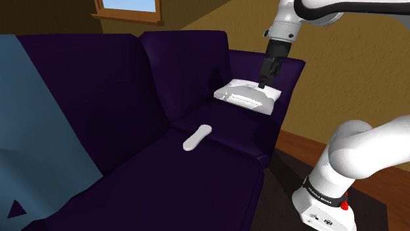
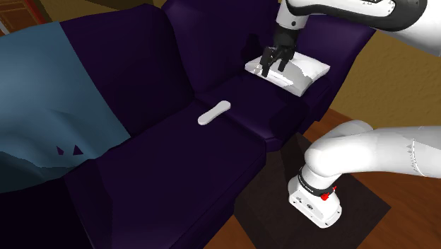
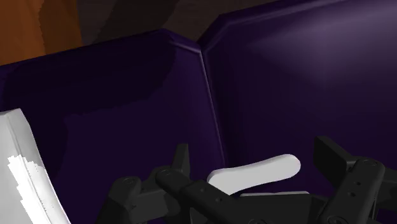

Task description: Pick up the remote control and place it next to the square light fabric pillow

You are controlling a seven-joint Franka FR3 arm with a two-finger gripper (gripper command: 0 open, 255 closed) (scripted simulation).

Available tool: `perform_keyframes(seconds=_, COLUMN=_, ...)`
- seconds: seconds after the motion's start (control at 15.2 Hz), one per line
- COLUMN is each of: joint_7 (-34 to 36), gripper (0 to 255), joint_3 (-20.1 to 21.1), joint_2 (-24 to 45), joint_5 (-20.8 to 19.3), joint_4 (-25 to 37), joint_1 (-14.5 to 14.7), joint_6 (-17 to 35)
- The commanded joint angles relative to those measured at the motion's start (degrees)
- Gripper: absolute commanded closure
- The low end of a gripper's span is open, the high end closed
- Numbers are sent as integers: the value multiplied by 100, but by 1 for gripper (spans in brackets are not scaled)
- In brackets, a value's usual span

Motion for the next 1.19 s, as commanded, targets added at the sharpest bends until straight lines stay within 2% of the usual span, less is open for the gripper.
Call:
perform_keyframes(seconds=0.0, joint_7=0, gripper=0, joint_3=0, joint_2=0, joint_5=0, joint_4=0, joint_1=0, joint_6=0)
perform_keyframes(seconds=0.33, joint_7=1587, gripper=0, joint_3=820, joint_2=336, joint_5=363, joint_4=-390, joint_1=-203, joint_6=798)
perform_keyframes(seconds=0.66, joint_7=3170, gripper=0, joint_3=1608, joint_2=1032, joint_5=588, joint_4=-464, joint_1=-429, joint_6=1613)
perform_keyframes(seconds=0.92, joint_7=4464, gripper=0, joint_3=2195, joint_2=1804, joint_5=582, joint_4=-313, joint_1=-674, joint_6=2233)
perform_keyframes(seconds=1.12, joint_7=5479, gripper=0, joint_3=2586, joint_2=2481, joint_5=423, joint_4=-93, joint_1=-883, joint_6=2653)
